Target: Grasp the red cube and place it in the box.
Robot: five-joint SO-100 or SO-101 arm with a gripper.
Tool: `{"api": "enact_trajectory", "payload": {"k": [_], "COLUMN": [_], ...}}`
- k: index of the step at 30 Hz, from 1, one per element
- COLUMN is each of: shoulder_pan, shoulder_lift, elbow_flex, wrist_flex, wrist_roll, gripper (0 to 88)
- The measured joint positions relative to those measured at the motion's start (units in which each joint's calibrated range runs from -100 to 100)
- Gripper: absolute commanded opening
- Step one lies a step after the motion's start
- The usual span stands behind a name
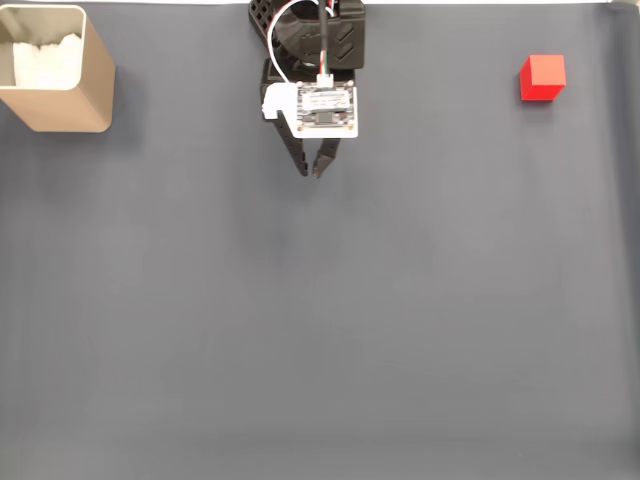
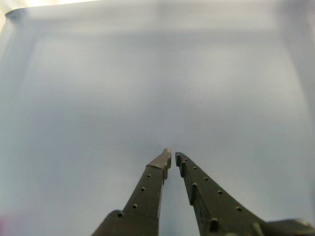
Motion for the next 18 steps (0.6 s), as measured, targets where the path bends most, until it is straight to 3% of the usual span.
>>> {"api": "enact_trajectory", "payload": {"k": [18], "shoulder_pan": [-11.05], "shoulder_lift": [16.85], "elbow_flex": [-21.61], "wrist_flex": [0.8], "wrist_roll": [2.34], "gripper": [0.0]}}
